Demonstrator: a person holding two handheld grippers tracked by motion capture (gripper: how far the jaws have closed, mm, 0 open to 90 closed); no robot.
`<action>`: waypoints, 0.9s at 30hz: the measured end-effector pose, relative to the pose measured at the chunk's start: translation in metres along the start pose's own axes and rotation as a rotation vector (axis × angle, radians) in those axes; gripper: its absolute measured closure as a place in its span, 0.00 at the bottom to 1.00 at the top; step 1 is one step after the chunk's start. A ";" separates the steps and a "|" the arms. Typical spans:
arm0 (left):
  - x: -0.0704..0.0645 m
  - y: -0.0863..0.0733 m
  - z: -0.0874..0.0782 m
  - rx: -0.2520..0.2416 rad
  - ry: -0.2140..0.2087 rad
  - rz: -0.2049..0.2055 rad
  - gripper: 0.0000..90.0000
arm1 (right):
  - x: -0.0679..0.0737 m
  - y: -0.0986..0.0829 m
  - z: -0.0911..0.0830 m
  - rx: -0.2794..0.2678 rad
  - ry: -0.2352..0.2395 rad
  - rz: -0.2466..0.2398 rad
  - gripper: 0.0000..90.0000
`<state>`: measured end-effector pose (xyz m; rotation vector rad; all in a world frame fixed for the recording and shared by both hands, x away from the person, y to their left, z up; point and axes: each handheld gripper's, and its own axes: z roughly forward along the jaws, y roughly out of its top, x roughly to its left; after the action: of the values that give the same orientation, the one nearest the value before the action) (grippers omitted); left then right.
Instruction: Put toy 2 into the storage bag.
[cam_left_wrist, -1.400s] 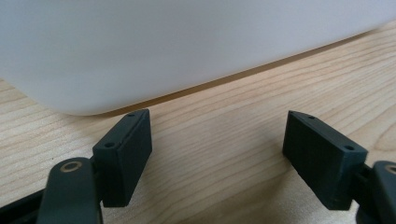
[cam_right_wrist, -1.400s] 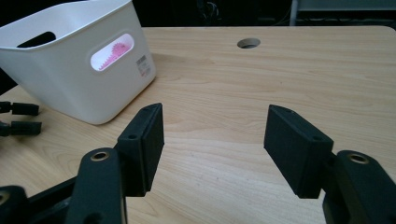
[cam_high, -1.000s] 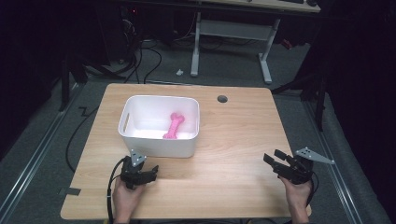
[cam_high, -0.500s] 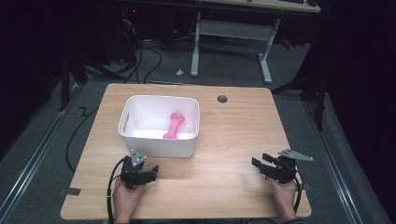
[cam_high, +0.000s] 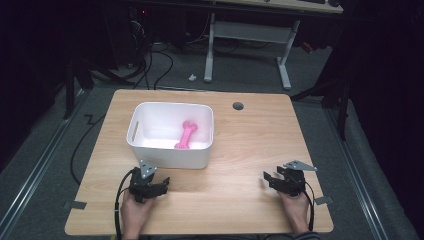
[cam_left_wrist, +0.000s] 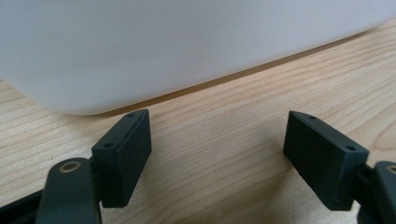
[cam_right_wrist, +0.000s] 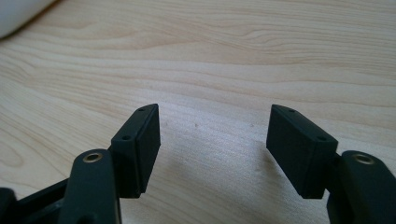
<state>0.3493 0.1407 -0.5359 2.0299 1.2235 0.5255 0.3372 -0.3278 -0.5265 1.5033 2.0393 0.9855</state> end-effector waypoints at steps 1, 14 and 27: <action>0.000 0.000 0.000 0.001 0.000 0.001 0.26 | 0.001 0.000 0.001 0.007 -0.004 -0.003 0.39; 0.000 0.000 0.000 0.000 0.001 0.000 0.26 | 0.010 0.003 0.010 0.038 -0.048 -0.085 0.35; 0.000 0.000 0.000 0.000 0.001 -0.002 0.26 | 0.010 0.004 0.011 0.046 -0.062 -0.066 0.30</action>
<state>0.3492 0.1407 -0.5360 2.0286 1.2256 0.5260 0.3440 -0.3146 -0.5305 1.4617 2.0670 0.8612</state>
